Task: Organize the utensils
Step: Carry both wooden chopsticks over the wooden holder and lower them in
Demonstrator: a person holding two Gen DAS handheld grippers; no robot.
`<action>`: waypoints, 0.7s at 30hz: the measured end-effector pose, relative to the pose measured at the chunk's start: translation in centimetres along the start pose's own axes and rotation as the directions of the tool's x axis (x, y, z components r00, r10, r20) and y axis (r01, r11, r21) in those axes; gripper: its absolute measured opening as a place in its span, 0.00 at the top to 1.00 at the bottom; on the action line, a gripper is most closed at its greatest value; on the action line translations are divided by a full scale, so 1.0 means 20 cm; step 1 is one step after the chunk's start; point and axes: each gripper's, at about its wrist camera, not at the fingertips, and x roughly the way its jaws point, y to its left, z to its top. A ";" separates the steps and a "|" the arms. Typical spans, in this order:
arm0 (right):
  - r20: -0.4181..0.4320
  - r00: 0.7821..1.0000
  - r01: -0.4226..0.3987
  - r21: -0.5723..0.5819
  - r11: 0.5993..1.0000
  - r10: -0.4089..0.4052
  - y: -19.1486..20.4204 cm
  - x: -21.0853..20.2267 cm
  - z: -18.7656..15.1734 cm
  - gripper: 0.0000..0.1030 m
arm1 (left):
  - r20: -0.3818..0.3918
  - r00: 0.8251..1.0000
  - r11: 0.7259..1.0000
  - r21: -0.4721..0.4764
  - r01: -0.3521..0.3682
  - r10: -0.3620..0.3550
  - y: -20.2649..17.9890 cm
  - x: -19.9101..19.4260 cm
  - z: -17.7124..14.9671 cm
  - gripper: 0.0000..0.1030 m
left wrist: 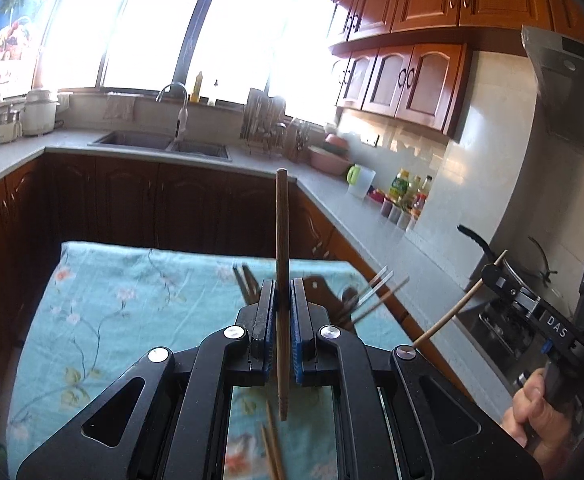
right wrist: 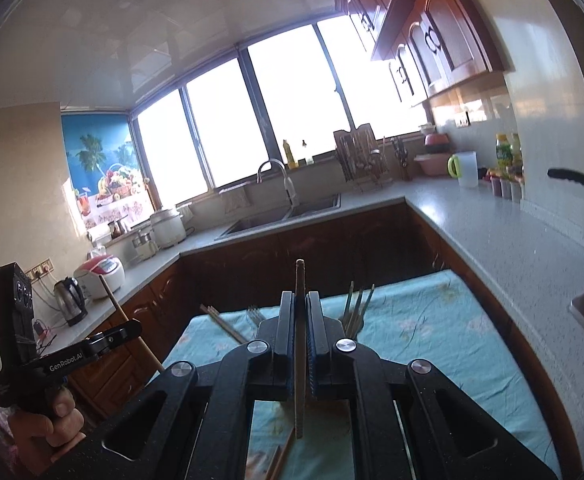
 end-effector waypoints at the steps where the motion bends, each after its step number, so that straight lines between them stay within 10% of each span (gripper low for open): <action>1: 0.015 1.000 0.005 -0.003 1.000 -0.005 0.00 0.01 0.03 0.95 | 0.016 1.000 1.000 0.000 -0.002 0.002 -0.01 0.02 0.03 0.94; 21: 0.065 0.995 0.077 -0.013 0.997 -0.076 -0.08 0.29 0.08 0.95 | 0.120 0.989 0.996 -0.049 -0.077 0.082 0.04 0.42 0.07 0.94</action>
